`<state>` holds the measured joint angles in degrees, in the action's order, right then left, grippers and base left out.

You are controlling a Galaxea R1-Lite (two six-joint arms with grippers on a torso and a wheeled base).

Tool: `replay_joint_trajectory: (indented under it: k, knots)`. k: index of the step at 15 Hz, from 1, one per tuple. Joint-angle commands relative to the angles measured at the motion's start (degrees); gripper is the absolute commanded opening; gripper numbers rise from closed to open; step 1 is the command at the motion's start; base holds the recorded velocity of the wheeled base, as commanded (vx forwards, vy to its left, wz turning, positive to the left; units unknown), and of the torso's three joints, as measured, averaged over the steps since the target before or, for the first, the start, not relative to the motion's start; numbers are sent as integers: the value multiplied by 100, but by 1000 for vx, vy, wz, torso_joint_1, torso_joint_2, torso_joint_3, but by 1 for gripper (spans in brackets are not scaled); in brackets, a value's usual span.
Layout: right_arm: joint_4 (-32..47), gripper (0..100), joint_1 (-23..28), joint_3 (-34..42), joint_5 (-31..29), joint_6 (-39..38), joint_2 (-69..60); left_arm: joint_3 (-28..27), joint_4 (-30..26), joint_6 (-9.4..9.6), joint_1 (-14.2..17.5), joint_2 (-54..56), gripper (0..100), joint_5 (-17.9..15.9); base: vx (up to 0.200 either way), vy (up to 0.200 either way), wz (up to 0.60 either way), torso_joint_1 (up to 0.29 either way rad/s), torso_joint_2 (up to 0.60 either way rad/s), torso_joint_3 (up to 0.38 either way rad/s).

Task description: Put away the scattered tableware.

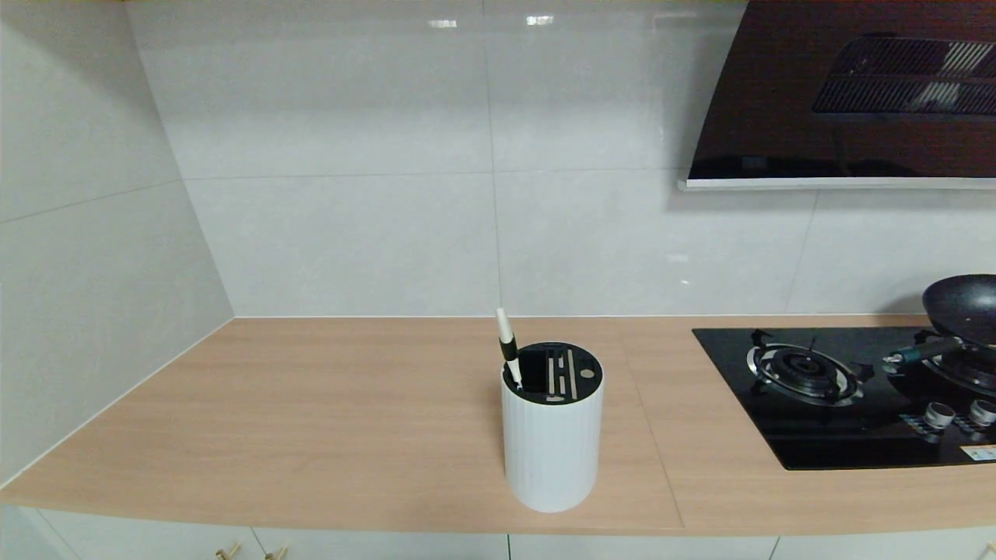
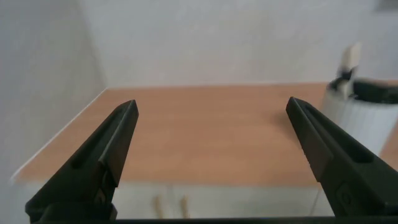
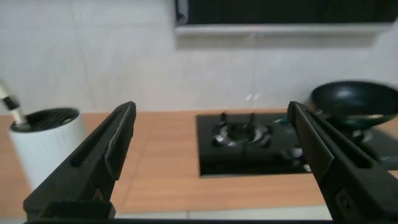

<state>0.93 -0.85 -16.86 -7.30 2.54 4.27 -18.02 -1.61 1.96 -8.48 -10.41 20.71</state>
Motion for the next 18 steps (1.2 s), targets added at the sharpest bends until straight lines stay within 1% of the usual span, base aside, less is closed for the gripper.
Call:
replay_joint_trajectory:
  k: [1, 2, 3, 4, 5, 6, 7, 8, 9, 10, 11, 12, 13, 14, 16, 18]
  knots:
    - [13, 100, 85, 183, -157, -25, -427, 272, 47, -82, 725, 821, 100, 100, 0, 0, 0, 0, 0, 0]
    - [4, 100, 85, 315, -228, -25, -427, 527, -85, -38, 831, 1041, 100, -76, 0, 0, 0, 0, 0, 0]
    - [-22, 100, 85, 605, -228, -25, -427, 1081, -15, -38, 831, 1041, 100, -111, 0, 0, 0, 0, 0, 0]
    - [-119, 100, 85, 886, -228, -25, -427, 1415, 187, -91, 831, 1041, 100, -146, 0, 0, 0, 0, 0, 0]
    - [-295, 100, 85, 1203, -219, -16, -427, 1723, 310, -91, 831, 1041, 100, -419, 0, 0, 0, 0, 0, 0]
    - [-576, 100, 85, 1545, -149, -7, -427, 1802, 354, -108, 831, 1041, 100, -920, 0, 0, 0, 0, 0, 0]
    - [-550, 100, 85, 1686, 80, -43, -427, 1793, 345, -126, 831, 1041, 100, -1491, 0, 0, 0, 0, 0, 0]
    - [-312, 100, 85, 1686, 220, -139, -427, 1802, 319, -126, 831, 1041, 100, -1834, 0, 0, 0, 0, 0, 0]
    - [-348, 100, 85, 1686, 264, -236, -427, 1802, 161, -82, 840, 1041, 100, -2177, 0, 0, 0, 0, 0, 0]
    - [-348, 100, 77, 1686, 361, -289, -427, 1802, 143, -73, 831, 1041, 100, -2256, 0, 0, 0, 0, 0, 0]
    - [-181, 100, 77, 1686, 519, -298, -427, 1802, 143, -73, 831, 1041, 100, -2256, 0, 0, 0, 0, 0, 0]
    - [-40, 100, 77, 1677, 739, -210, -427, 1802, 143, -29, 831, 1041, 100, -2273, 0, 0, 0, 0, 0, 0]
    - [-75, 100, 77, 1686, 774, 1, -427, 1802, 135, -29, 831, 1041, 100, -2273, 0, 0, 0, 0, 0, 0]
    - [-75, 100, 77, 1686, 792, 19, -427, 1802, 143, -20, 831, 1041, 100, -2273, 0, 0, 0, 0, 0, 0]
    - [-75, 100, 77, 1686, 792, -166, -427, 1802, 135, -29, 831, 1041, 100, -2273, 0, 0, 0, 0, 0, 0]
    - [-84, 100, 77, 1686, 792, -183, -427, 1802, 143, -29, 831, 1041, 100, -2273, 0, 0, 0, 0, 0, 0]
